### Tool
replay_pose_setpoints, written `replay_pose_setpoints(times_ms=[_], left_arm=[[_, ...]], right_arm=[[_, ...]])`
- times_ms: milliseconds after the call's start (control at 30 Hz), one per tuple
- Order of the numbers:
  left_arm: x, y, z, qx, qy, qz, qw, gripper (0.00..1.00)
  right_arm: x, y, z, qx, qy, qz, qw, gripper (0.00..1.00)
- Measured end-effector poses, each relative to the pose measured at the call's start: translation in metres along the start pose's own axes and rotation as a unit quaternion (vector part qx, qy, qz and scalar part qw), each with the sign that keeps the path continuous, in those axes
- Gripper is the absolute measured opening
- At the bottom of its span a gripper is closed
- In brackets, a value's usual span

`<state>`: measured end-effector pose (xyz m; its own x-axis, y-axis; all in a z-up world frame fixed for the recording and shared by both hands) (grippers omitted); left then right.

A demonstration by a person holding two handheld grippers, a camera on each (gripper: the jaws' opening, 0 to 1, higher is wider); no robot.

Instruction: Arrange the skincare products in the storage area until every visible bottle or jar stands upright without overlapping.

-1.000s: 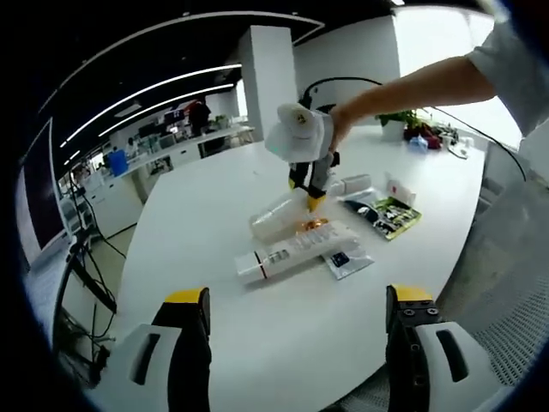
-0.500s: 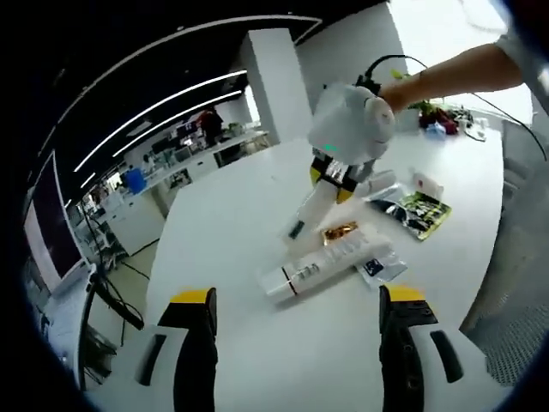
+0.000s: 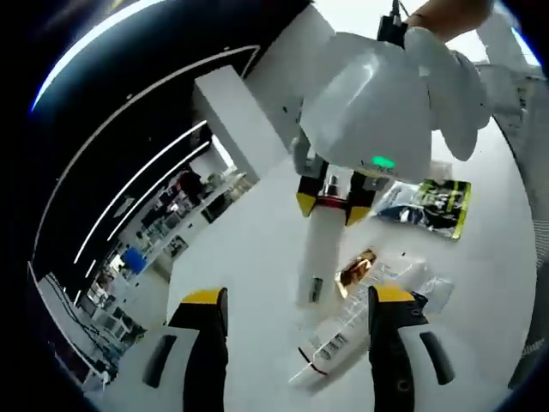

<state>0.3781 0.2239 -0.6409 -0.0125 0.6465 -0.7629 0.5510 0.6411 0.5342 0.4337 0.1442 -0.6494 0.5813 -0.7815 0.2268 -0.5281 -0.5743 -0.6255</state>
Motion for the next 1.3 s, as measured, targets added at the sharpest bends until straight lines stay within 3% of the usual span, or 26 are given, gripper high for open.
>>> replay_pose_setpoints(times_ms=[167, 300, 333, 467, 533, 667, 733, 767, 833, 900, 1100, 1300], left_arm=[[-0.003, -0.013, 0.028, 0.037, 0.003, 0.026, 0.999, 0.49], [-0.006, -0.014, 0.038, 0.031, -0.005, 0.029, 0.9991, 0.44], [-0.009, -0.014, 0.04, 0.031, -0.025, 0.034, 0.9986, 0.42], [-0.003, -0.021, 0.053, 0.062, -0.025, 0.057, 0.9961, 0.39], [-0.008, -0.023, 0.057, 0.064, -0.048, 0.061, 0.9949, 0.38], [-0.017, -0.027, 0.067, 0.065, -0.066, 0.071, 0.9931, 0.37], [-0.021, -0.029, 0.069, 0.069, -0.077, 0.067, 0.9924, 0.32], [-0.026, -0.024, 0.069, 0.046, -0.088, 0.059, 0.9933, 0.28], [-0.036, -0.025, 0.069, 0.055, -0.108, 0.033, 0.9921, 0.26], [-0.039, -0.028, 0.067, 0.055, -0.109, 0.048, 0.9914, 0.26], [-0.062, -0.033, 0.06, 0.066, -0.131, 0.031, 0.9887, 0.25], [-0.095, -0.048, 0.049, 0.098, -0.174, 0.003, 0.9798, 0.25]], right_arm=[[-0.002, -0.001, -0.005, 0.009, -0.001, -0.011, 0.9999, 0.26], [-0.007, -0.002, -0.01, 0.027, -0.019, -0.006, 0.9995, 0.26], [-0.003, 0.0, -0.013, 0.019, -0.004, -0.015, 0.9997, 0.26], [0.001, 0.007, -0.018, 0.019, -0.001, -0.027, 0.9995, 0.26], [0.001, 0.007, -0.02, 0.018, -0.001, -0.03, 0.9994, 0.26], [0.002, 0.008, -0.028, 0.019, -0.003, -0.042, 0.9989, 0.26], [0.004, 0.006, -0.032, 0.021, -0.002, -0.047, 0.9987, 0.26], [0.005, 0.006, -0.034, 0.02, 0.0, -0.047, 0.9987, 0.26], [0.009, 0.007, -0.038, 0.021, 0.006, -0.053, 0.9983, 0.26], [0.014, 0.005, -0.044, 0.021, 0.009, -0.055, 0.9982, 0.26], [0.027, 0.008, -0.067, 0.01, 0.023, -0.06, 0.9979, 0.26], [0.041, 0.014, -0.096, -0.019, 0.031, -0.052, 0.998, 0.26]])
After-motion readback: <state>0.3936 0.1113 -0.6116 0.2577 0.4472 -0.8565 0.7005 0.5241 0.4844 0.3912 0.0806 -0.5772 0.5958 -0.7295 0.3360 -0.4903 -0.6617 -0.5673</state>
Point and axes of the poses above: the point that each gripper's makers call its tool centre point, and the gripper's own axes: z roughly forward along the fingers, y roughly to its left, x roughly out of its underside, the point moved 4 cm from there along -z, roughly backward along the fingers, and after that the axes turned 1 degree about -z, right-handed, at the moved point
